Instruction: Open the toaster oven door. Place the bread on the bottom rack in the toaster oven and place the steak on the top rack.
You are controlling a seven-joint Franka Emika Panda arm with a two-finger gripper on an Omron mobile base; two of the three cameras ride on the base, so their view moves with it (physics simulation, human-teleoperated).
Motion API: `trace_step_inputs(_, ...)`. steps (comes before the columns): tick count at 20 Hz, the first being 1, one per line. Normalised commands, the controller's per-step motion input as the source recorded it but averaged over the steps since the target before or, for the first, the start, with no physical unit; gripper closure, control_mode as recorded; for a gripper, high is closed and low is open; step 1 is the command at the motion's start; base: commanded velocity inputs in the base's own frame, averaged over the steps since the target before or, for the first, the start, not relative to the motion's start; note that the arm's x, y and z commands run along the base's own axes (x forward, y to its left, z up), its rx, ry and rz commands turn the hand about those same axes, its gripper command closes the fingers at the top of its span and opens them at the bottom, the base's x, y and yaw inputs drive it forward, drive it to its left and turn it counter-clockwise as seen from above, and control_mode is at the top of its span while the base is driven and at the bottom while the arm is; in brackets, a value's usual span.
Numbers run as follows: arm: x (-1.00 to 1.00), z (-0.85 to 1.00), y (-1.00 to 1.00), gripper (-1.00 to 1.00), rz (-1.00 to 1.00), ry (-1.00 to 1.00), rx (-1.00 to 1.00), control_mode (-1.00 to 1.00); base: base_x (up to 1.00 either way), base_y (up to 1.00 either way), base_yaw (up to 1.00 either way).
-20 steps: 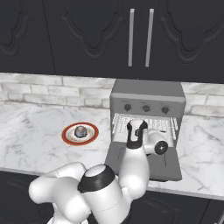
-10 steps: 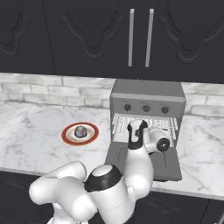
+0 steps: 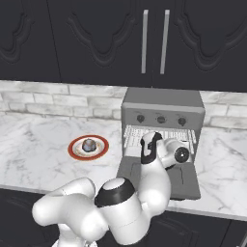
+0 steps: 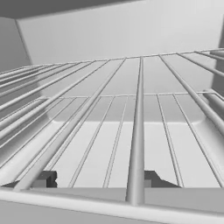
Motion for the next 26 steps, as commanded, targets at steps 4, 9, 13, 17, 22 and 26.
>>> trace_step_inputs(4,-0.24,-0.68,0.00,-1.00,0.03,0.06,0.00,-1.00,0.00,0.00,0.00)
trace_step_inputs(9,-0.34,-0.77,0.10,-1.00,0.02,0.06,-0.02,-1.00,0.00,0.00,0.00)
trace_step_inputs(13,-0.41,-0.79,0.08,-1.00,0.01,0.04,-0.03,-1.00,0.00,0.00,0.00)
trace_step_inputs(17,-0.43,-0.73,0.05,-1.00,0.01,0.05,-0.04,-1.00,0.00,0.00,0.00)
trace_step_inputs(22,-0.52,-0.66,0.02,-1.00,0.03,0.14,-0.05,-1.00,0.00,0.00,0.00)
trace_step_inputs(26,-0.60,-0.62,0.00,-1.00,0.05,0.21,-0.04,-1.00,0.00,0.00,0.00)
